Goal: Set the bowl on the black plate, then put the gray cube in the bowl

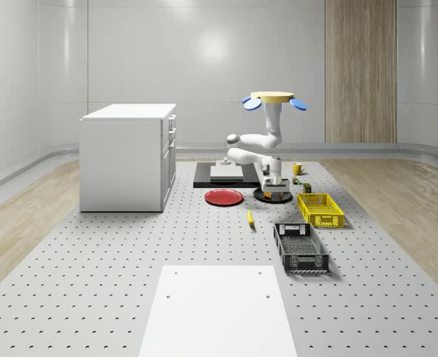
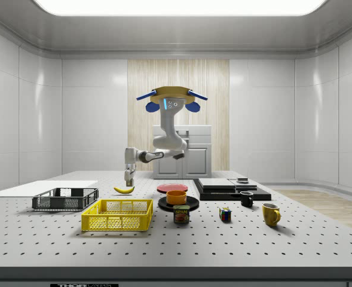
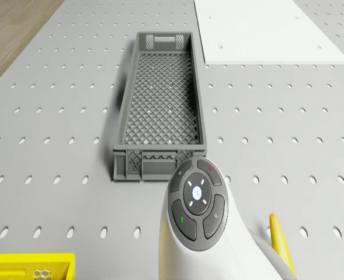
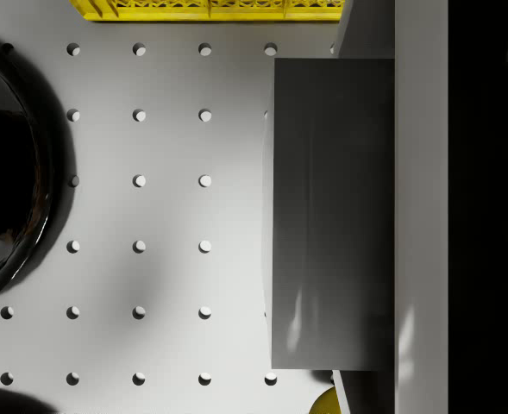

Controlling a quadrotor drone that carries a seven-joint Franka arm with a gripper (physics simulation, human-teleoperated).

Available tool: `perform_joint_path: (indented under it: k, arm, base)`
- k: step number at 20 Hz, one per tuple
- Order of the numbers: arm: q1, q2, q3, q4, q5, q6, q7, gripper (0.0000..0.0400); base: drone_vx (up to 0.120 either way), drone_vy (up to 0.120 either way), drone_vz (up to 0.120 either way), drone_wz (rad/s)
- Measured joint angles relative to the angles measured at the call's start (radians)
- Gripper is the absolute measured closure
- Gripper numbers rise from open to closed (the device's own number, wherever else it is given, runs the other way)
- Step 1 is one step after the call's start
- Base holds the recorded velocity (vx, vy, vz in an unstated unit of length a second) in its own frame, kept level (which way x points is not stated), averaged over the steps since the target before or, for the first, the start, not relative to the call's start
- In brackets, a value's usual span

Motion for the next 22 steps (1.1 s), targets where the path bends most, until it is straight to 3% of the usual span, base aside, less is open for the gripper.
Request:
perform_joint_path:
  k: [3,6,9,14,18,22]
  arm:
    - [0.0,0.0,0.002,-0.001,0.002,-0.001,0.0,0.0149]
    - [0.0,0.0,0.003,-0.001,0.002,-0.001,0.0,0.0149]
    - [0.0,0.0,0.003,-0.001,0.003,-0.001,0.0,0.0149]
    - [0.0,-0.001,0.003,-0.001,0.003,-0.001,0.0,0.0149]
    - [0.0,-0.001,0.003,-0.001,0.004,-0.001,0.0,0.0149]
    - [0.0,-0.001,0.004,-0.001,0.004,0.0,0.0,0.0149]
  base:
    - [-0.12,0.12,0.12,0.0]
    - [-0.12,0.12,0.0,0.0]
    - [-0.013,0.12,0.0,0.0]
    - [-0.008,0.104,0.096,0.0]
    - [-0.02,-0.08,0.0,0.0]
    - [-0.12,-0.12,0.0,0.0]
